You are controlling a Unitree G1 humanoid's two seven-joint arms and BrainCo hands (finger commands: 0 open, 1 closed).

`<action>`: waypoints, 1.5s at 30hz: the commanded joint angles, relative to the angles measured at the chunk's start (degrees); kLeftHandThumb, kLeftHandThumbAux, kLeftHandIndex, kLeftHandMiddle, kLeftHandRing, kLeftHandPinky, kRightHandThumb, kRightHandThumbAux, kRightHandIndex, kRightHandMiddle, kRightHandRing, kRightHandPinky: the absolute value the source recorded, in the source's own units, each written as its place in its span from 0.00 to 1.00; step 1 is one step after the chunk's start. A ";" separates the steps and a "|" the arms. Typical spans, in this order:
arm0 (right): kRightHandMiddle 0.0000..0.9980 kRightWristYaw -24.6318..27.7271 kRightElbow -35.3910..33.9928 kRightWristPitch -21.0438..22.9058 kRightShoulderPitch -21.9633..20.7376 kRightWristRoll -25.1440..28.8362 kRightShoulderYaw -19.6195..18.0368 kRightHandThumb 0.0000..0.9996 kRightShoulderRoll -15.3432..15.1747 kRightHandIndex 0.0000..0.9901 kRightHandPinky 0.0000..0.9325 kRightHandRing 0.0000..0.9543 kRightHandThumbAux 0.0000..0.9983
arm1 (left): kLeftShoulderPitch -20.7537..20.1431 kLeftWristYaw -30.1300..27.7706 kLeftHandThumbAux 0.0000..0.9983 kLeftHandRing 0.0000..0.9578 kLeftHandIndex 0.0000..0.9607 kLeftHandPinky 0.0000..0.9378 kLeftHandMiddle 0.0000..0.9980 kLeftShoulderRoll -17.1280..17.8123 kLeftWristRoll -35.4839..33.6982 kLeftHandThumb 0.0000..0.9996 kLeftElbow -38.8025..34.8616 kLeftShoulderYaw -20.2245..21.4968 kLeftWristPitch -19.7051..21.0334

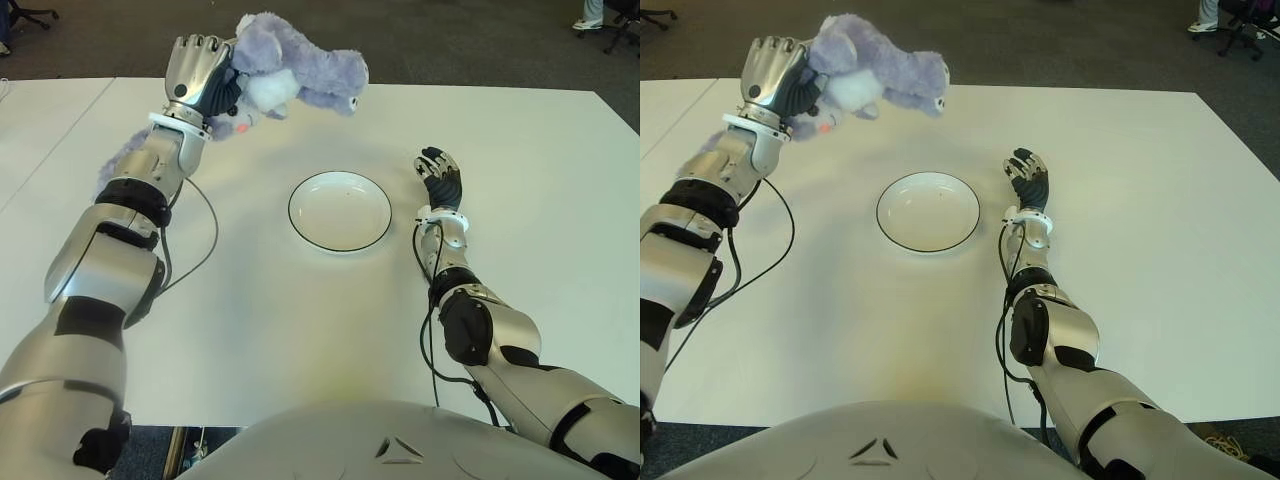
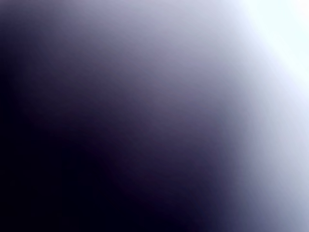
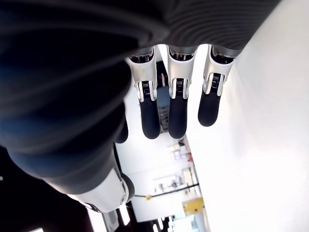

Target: Put the doll into the plate.

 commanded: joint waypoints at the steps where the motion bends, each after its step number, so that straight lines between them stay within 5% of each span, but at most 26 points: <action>1: 0.24 -1.63 8.02 7.98 13.04 0.69 -0.64 0.45 2.92 0.27 0.22 0.23 0.87 | 0.05 -6.62 0.70 0.88 0.46 0.87 0.86 -0.91 -0.47 0.75 -7.31 0.30 -0.24; 30: 0.23 -1.91 8.03 7.90 13.08 1.00 -0.35 0.45 2.97 0.27 0.22 0.22 0.87 | 6.80 -16.86 0.69 0.87 0.46 0.84 0.83 -1.78 -2.17 0.75 -24.58 2.46 -1.05; 45: 0.24 -1.79 8.01 7.77 12.98 1.15 -0.36 0.44 3.16 0.27 0.23 0.23 0.87 | 13.04 -28.89 0.69 0.87 0.46 0.86 0.84 -1.06 -5.36 0.75 -37.64 5.07 0.66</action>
